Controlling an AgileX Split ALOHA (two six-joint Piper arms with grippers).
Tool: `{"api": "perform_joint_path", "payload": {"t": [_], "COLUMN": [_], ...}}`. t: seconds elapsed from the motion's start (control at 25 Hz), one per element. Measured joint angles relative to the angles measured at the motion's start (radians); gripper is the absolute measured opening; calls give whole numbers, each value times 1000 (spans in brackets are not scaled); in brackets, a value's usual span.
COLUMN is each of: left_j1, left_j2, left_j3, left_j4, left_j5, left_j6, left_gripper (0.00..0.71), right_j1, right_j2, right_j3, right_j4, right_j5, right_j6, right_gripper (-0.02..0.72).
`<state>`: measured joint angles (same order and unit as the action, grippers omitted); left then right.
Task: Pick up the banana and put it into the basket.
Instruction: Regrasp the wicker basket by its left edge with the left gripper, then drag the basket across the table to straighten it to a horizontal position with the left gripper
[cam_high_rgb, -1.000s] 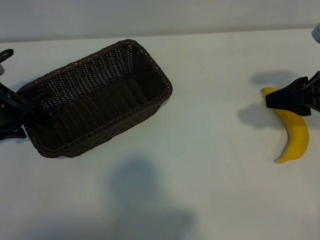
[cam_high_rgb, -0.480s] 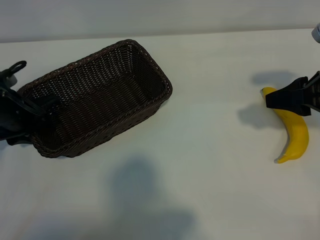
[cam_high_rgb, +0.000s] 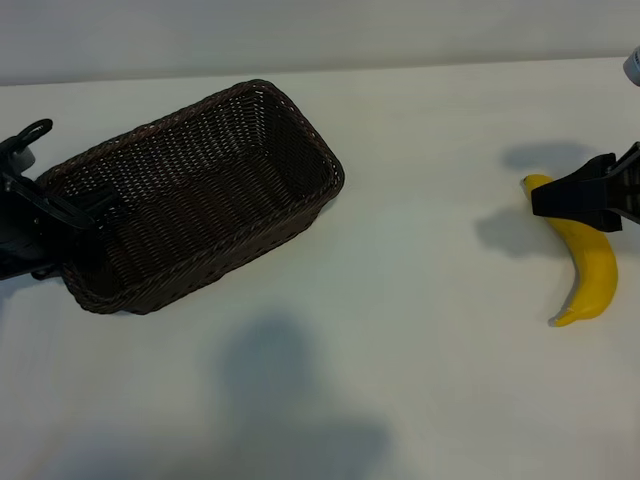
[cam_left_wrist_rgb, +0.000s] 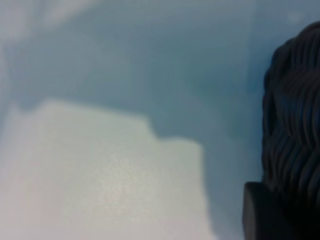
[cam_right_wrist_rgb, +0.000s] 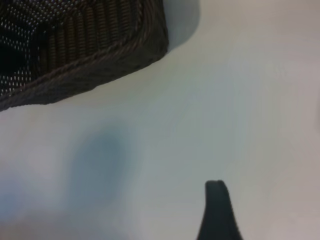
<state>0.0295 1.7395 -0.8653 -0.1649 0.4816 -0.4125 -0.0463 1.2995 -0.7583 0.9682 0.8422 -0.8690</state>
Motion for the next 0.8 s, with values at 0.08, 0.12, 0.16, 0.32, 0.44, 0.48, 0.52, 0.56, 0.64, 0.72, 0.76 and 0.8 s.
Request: {"api": "perform_joint_path", "payload": {"t": [0.08,0.12,0.16,0.32,0.44,0.48,0.52,0.56,0.64,0.72,0.76,0.8], "left_j1": [0,0,0,0,0,1,1,1,1,1,1,1], "left_j2": [0,0,0,0,0,0,0,0,1,2,2,2], "left_j3": [0,0,0,-1,-18,-30,-47,-66,-105,-152,-172,-197], "left_j4": [-2,-3,-4,-6,-9,-13,-20,-29,-60,-95,-108,-120], "left_j5": [0,2,2,4,28,42,58,70,104,137,157,178], "left_j6": [0,1,1,4,19,33,50,66,122,189,228,271], "left_gripper": [177,177,177,177,177,174,172,167,164,164,164,164], "right_j1": [0,0,0,0,0,0,0,0,0,0,0,0], "right_j2": [0,0,0,0,0,0,0,0,0,0,0,0], "right_j3": [0,0,0,0,0,0,0,0,0,0,0,0], "right_j4": [0,0,0,0,0,0,0,0,0,0,0,0], "right_j5": [0,0,0,0,0,0,0,0,0,0,0,0], "right_j6": [0,0,0,0,0,0,0,0,0,0,0,0], "right_gripper": [495,495,495,495,494,494,494,494,494,494,494,494]}}
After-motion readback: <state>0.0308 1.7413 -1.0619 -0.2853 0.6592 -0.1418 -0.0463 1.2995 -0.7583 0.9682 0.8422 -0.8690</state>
